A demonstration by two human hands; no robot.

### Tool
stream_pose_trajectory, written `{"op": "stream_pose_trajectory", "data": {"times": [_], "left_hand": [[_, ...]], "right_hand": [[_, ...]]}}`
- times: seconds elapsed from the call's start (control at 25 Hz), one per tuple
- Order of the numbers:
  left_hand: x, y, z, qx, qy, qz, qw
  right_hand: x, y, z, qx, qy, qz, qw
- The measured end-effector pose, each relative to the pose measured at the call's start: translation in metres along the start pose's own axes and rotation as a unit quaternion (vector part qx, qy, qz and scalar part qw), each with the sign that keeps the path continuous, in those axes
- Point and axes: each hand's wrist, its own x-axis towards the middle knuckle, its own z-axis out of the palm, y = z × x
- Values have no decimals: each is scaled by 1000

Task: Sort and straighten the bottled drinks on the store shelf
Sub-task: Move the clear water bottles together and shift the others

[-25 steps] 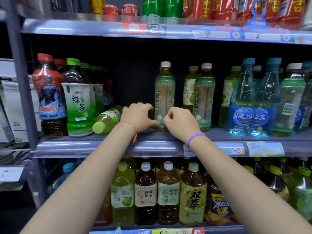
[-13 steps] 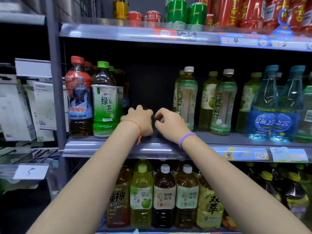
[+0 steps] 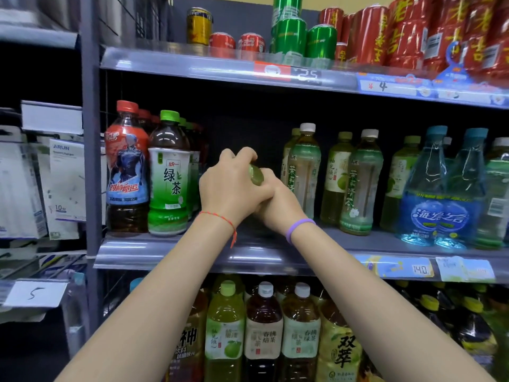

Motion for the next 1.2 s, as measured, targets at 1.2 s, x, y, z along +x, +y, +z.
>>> {"op": "stream_pose_trajectory", "data": {"times": [1.2], "left_hand": [[16,-20,62,-38,-179,-174,968]], "right_hand": [[-19,46,-54,4,7,235,972]]}}
